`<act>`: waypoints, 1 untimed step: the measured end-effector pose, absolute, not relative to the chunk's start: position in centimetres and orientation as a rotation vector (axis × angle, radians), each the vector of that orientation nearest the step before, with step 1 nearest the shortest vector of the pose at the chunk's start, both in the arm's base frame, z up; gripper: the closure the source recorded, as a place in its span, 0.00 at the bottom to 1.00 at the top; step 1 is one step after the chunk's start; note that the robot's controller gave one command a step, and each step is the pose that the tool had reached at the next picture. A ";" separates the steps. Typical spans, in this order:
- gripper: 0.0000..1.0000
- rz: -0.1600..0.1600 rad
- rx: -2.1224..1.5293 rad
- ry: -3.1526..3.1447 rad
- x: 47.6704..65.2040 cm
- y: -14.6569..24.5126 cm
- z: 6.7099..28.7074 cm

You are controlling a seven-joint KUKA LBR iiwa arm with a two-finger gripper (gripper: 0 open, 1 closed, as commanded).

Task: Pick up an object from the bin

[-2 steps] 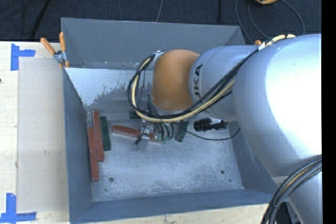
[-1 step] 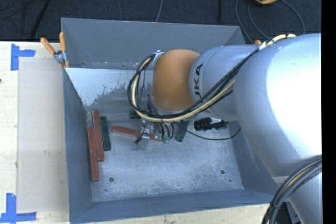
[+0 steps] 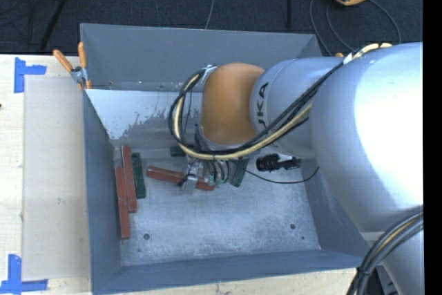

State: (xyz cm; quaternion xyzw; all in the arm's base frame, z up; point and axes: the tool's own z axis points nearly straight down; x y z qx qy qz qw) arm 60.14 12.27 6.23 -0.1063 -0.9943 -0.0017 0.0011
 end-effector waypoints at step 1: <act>1.00 -0.002 -0.336 -3.122 60.0 12.2 7.9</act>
Offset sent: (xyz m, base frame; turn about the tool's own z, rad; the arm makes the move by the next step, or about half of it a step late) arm -0.0001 -0.0001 0.0630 0.0000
